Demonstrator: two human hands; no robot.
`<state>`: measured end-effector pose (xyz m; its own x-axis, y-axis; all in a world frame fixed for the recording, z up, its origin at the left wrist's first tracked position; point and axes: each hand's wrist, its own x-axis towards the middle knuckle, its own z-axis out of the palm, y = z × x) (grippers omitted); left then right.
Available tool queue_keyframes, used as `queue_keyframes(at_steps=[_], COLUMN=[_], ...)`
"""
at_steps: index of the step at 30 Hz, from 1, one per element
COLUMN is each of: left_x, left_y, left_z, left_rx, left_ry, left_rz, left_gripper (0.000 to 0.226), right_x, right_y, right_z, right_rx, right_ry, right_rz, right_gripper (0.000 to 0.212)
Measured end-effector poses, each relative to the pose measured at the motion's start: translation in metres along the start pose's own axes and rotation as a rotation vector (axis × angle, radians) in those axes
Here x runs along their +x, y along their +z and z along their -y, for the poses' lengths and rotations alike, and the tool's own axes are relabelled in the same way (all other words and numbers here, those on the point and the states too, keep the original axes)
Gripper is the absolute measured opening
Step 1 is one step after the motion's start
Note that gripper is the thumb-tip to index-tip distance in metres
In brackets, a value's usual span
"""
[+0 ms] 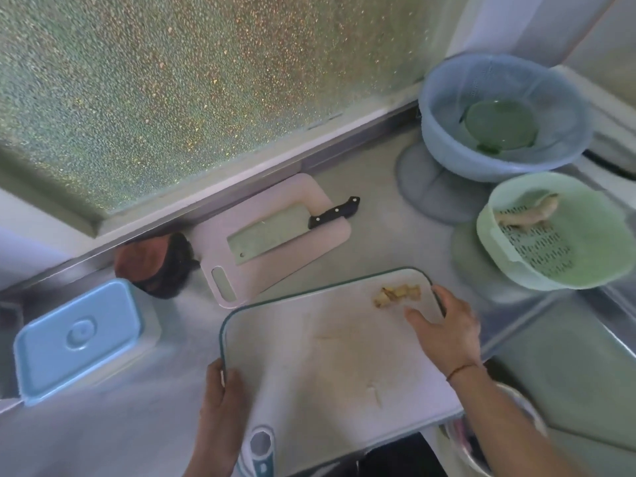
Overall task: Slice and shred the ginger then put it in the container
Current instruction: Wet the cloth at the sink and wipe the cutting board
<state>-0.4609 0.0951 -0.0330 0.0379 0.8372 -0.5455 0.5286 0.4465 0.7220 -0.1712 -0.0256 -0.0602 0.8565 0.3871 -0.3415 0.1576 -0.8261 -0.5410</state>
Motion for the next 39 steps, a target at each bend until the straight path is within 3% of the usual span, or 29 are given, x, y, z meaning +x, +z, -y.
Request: queue_keyframes(at_steps=[4,8,12,15,17,19,30,36,39], left_x=[0.006,0.003,-0.013,-0.033,-0.052,-0.072,-0.184,-0.197,-0.176], left_y=[0.004,0.014,0.031,0.048,0.06,0.07,0.143,0.197,0.223], left_z=[0.007,0.01,0.013,0.016,0.021,0.029,0.112,0.172,0.203], left_rx=[0.025,0.017,0.003,0.037,0.029,-0.008,-0.078,-0.104,-0.086], left_ry=[0.066,0.136,0.172,0.194,0.206,0.2,0.19,0.119,0.089], left_rz=[0.115,0.164,0.235,0.258,0.277,0.297,0.337,0.334,0.314], left_gripper=[0.019,0.027,0.023,0.038,0.026,0.011,0.016,0.031,0.026], right_x=[-0.016,-0.043,-0.065,-0.085,-0.097,-0.11,-0.162,-0.147,-0.132], right_y=[-0.012,-0.028,-0.046,-0.059,-0.067,-0.075,-0.12,-0.095,-0.068], right_z=[-0.019,-0.036,-0.066,-0.095,-0.122,-0.152,-0.317,-0.395,-0.43], right_rx=[0.072,0.105,0.152,0.159,0.167,0.165,0.145,0.074,0.042], right_ry=[0.068,0.098,0.131,0.16,0.172,0.164,0.06,0.033,0.027], right_rz=[-0.076,-0.212,-0.278,-0.339,-0.366,-0.374,-0.38,-0.328,-0.286], right_gripper=[0.065,0.072,0.064,0.078,0.08,0.078,0.072,0.069,0.067])
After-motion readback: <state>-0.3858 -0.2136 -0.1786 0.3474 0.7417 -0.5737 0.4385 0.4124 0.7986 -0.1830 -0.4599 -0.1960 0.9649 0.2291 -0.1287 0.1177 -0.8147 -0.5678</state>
